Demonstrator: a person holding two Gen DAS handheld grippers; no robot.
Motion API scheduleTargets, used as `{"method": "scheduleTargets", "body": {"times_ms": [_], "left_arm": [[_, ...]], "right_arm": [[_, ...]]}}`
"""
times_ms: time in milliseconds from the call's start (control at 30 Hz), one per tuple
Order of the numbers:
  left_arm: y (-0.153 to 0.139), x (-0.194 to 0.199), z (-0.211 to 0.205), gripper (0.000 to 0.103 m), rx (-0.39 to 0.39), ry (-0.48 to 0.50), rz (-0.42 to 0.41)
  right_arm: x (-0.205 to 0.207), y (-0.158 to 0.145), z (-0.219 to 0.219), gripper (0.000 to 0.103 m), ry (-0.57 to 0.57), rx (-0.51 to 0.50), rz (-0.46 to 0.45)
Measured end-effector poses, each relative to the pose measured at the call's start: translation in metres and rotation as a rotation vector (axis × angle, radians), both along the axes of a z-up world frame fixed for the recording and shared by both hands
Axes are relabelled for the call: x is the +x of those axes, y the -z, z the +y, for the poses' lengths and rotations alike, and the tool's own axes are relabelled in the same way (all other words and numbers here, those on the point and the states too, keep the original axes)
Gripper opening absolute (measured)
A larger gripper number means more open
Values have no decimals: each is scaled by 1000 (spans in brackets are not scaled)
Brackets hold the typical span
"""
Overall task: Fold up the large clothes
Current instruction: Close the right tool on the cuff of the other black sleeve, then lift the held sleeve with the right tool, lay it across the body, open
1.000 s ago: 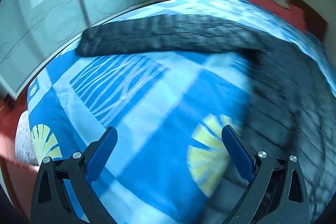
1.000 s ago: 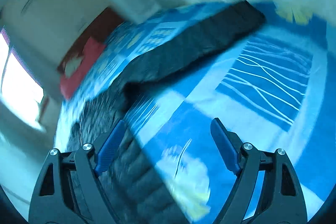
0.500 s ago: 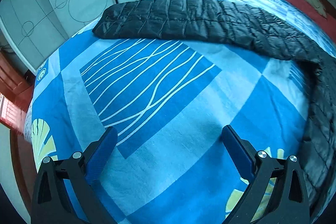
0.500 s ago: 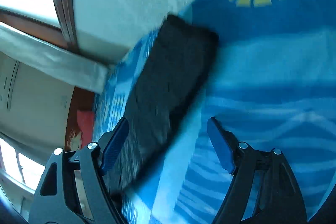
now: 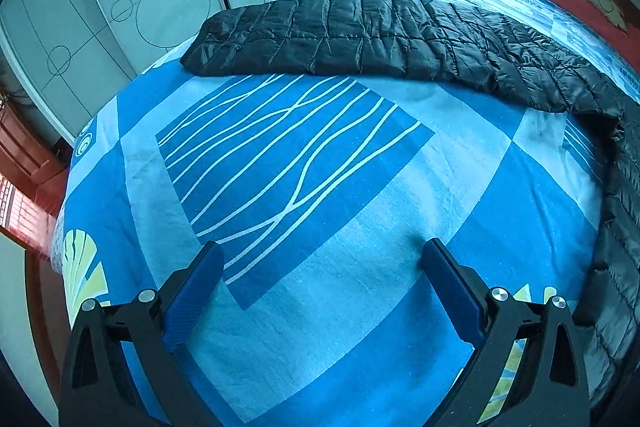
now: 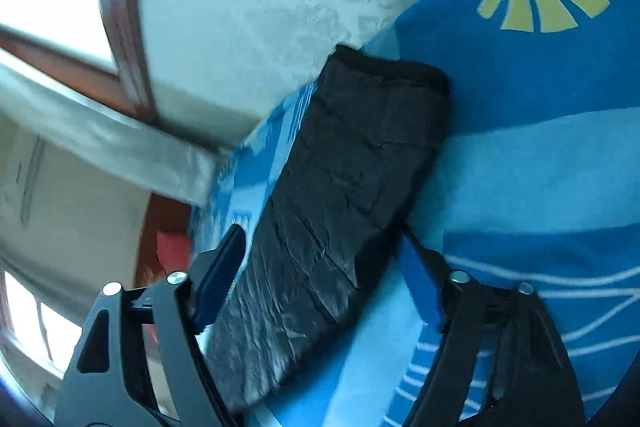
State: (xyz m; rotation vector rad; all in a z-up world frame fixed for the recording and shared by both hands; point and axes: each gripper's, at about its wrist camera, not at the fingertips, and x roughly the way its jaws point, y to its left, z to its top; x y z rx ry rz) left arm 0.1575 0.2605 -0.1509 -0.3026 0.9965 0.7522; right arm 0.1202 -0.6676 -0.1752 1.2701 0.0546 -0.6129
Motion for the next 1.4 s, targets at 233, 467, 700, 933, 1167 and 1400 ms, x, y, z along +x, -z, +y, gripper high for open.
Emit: {"method": "scheduleTargets", "body": {"times_ms": [233,467,700,933,1167,1400], "left_arm": [[1,-1,-3,99,28,4,-6],[1,0,-3,99,37,6,-5],[1,2,-4,99,55,7,-2],[1,0,-4,99,47,7,-14],[2,-1,-3,99,48,12,-27],[4,-3,-2,99,45,16,-49]], "right_arm": [[-18,9,-16,47,62,62,-70],[-2,-3,-55,53,46,-6,-21],[19,10,-59,4,-56,-21,29],[35,-64,-16,4,-109,-269,54],[109,-156,102,4,-352,-564,72],[193,-171,250,4,-627,-656,51]]}}
